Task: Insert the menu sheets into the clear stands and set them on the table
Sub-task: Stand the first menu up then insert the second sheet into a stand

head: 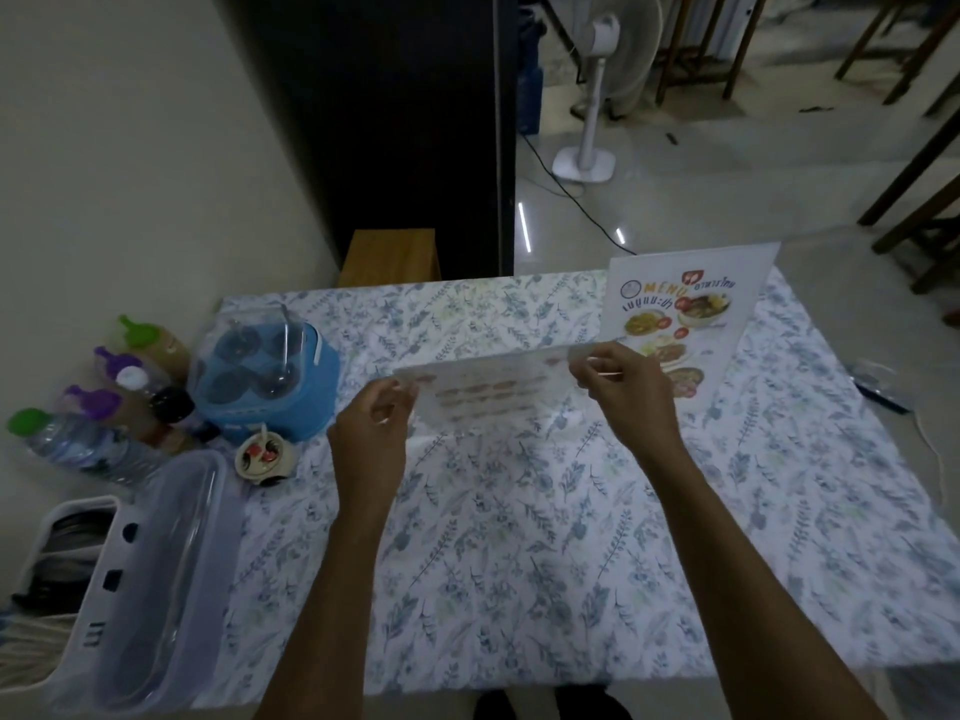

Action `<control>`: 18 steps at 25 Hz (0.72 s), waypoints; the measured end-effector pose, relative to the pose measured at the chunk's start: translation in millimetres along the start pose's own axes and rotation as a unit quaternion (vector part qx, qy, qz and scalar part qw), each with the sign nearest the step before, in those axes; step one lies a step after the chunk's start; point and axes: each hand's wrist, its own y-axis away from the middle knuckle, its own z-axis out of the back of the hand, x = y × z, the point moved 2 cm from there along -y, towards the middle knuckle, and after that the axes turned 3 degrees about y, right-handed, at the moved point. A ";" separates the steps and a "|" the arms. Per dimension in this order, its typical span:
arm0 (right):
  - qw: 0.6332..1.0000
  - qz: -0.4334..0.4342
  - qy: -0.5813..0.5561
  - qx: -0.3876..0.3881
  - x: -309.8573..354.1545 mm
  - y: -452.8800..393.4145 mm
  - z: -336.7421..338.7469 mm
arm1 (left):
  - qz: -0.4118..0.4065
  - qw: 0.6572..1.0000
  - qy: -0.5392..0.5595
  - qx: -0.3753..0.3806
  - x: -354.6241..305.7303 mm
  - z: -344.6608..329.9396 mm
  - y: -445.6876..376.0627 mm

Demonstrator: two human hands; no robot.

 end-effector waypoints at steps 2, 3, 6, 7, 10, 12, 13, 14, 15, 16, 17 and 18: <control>0.999 0.034 0.025 -0.028 5.6 -10.4 -13.8 | -0.027 0.999 -0.028 0.002 -4.0 -4.9 -21.9; 0.998 0.049 0.027 -0.032 7.8 -16.3 -19.4 | -0.037 0.998 -0.046 0.006 -4.0 -7.1 -32.7; 0.997 0.058 0.044 -0.022 11.3 -40.8 -31.1 | -0.040 0.994 -0.099 0.015 1.2 -15.0 -63.0; 0.996 0.061 0.056 -0.022 12.5 -49.8 -34.2 | -0.028 0.993 -0.113 0.016 1.1 -18.4 -71.5; 0.993 0.067 0.090 -0.022 13.7 -72.0 -41.5 | -0.006 0.989 -0.145 0.014 -1.1 -28.5 -91.2; 0.992 0.066 0.105 -0.024 12.7 -80.7 -45.9 | -0.008 0.987 -0.158 0.011 -1.8 -31.8 -97.9; 0.991 0.065 0.111 -0.024 11.8 -84.4 -48.1 | -0.012 0.987 -0.160 0.010 -0.7 -32.8 -100.4; 0.991 0.062 0.116 -0.024 11.1 -87.7 -49.9 | -0.014 0.987 -0.161 0.009 0.4 -33.5 -102.6; 0.991 0.058 0.118 -0.023 10.6 -90.6 -51.5 | -0.016 0.987 -0.158 0.010 1.5 -34.2 -105.3; 0.991 0.056 0.123 -0.022 10.2 -92.9 -53.0 | -0.016 0.988 -0.154 0.013 2.5 -34.7 -107.8; 0.990 0.056 0.128 -0.021 10.0 -94.5 -54.2 | -0.015 0.988 -0.151 0.016 3.3 -34.9 -110.1; 0.989 0.056 0.133 -0.021 9.0 -96.1 -55.3 | -0.015 0.988 -0.152 0.016 3.7 -35.0 -111.7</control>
